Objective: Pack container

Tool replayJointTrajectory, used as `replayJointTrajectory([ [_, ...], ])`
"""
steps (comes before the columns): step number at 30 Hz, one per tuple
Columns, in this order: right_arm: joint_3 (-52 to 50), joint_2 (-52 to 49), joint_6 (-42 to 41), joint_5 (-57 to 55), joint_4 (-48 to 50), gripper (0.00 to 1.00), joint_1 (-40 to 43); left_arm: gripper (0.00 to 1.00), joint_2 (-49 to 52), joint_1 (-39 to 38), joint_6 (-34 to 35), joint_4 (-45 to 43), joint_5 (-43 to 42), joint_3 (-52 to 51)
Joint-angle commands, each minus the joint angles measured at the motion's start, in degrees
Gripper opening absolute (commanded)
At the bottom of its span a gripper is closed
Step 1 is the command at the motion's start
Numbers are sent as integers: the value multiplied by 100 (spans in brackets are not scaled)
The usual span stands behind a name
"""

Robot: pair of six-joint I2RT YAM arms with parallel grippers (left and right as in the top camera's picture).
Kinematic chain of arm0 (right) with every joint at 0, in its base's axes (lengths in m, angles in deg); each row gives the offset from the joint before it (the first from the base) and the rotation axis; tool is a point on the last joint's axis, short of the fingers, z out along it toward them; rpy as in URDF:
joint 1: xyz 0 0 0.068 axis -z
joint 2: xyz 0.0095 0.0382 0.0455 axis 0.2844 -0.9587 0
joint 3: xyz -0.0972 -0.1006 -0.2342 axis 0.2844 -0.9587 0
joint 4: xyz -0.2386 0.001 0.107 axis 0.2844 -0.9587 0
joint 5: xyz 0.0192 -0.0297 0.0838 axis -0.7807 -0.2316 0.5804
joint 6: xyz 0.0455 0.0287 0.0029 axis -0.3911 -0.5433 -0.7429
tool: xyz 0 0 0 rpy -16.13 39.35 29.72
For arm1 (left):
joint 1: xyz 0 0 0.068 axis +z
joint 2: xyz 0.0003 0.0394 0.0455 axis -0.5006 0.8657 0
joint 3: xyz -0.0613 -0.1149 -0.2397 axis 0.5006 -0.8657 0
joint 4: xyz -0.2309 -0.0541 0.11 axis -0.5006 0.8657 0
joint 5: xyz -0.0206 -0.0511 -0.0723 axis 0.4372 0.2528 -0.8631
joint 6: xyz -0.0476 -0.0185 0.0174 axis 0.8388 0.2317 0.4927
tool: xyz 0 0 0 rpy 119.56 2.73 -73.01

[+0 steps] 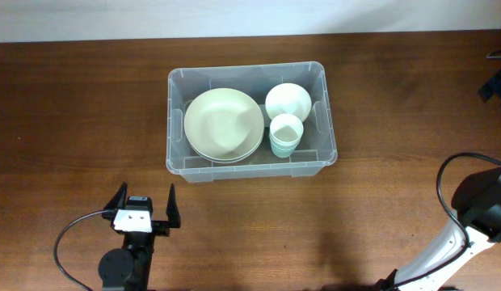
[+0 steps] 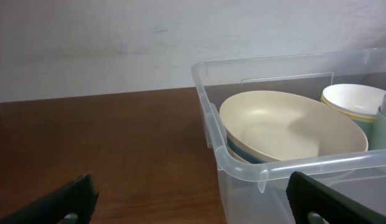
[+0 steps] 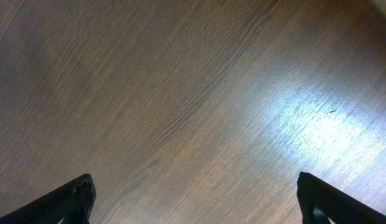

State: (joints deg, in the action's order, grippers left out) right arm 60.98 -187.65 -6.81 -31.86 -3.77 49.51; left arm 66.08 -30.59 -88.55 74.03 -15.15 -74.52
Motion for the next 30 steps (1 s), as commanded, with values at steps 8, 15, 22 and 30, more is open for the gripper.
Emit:
replayJointTrajectory([
  [8, -20, -74, -26, -52, 0, 99, 42, 99, -55, 35, 33, 50, 81, -13],
  [15, -20, -79, -24, -76, 0, 99, 42, 99, -55, 35, 33, 50, 81, -13],
  [22, -20, -83, -24, -74, 0, 99, 42, 99, -55, 35, 33, 50, 81, -13],
  [30, -20, 44, -28, 166, 31, 99, 20, 99, -55, 35, 33, 50, 81, -13],
])
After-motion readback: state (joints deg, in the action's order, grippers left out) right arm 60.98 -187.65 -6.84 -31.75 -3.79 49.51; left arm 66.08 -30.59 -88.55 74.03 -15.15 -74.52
